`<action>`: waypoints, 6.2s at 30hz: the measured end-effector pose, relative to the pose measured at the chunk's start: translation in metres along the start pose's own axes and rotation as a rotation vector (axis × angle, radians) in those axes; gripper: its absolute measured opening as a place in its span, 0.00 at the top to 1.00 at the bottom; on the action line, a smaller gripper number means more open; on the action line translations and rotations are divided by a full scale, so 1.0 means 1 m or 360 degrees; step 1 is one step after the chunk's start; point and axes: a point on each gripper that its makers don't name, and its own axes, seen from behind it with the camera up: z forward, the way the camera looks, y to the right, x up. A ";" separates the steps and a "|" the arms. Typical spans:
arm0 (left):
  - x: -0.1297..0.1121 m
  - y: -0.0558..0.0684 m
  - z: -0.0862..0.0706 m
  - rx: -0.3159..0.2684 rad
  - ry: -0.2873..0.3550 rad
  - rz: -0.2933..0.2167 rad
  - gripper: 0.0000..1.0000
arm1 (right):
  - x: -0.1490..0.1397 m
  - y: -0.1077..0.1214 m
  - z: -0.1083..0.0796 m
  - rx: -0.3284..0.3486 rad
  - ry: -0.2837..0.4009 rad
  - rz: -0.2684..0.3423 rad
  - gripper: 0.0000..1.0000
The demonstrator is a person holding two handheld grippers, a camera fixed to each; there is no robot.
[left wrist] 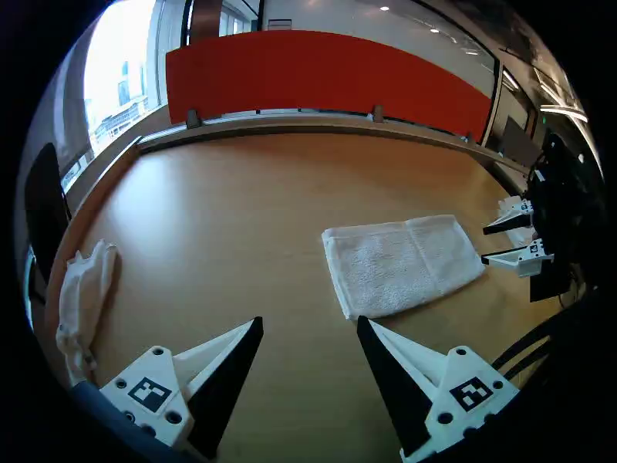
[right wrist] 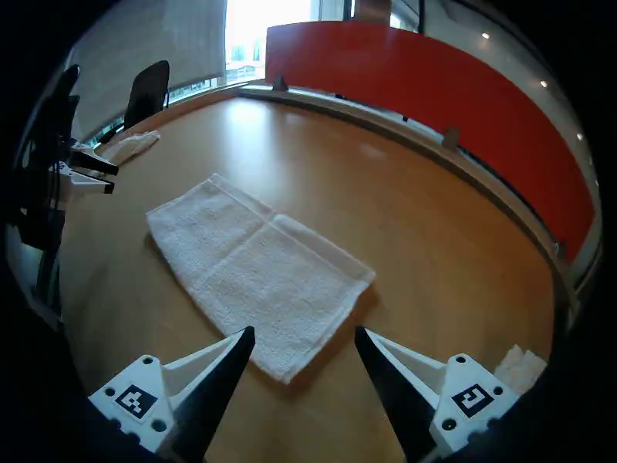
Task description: Fold towel
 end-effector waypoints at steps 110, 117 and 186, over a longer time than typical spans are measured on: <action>-0.041 -0.028 -0.044 0.0133 0.0292 0.0004 0.10 | 0.060 -0.013 -0.059 0.0071 0.0173 -0.0197 0.96; -0.043 -0.023 -0.046 0.0126 0.0294 -0.0001 0.10 | 0.084 -0.025 -0.055 0.0129 0.0192 -0.0301 0.97; -0.062 -0.033 -0.060 0.0196 0.0282 -0.0155 0.10 | 0.087 -0.152 0.047 0.0590 -0.0012 -0.0577 0.24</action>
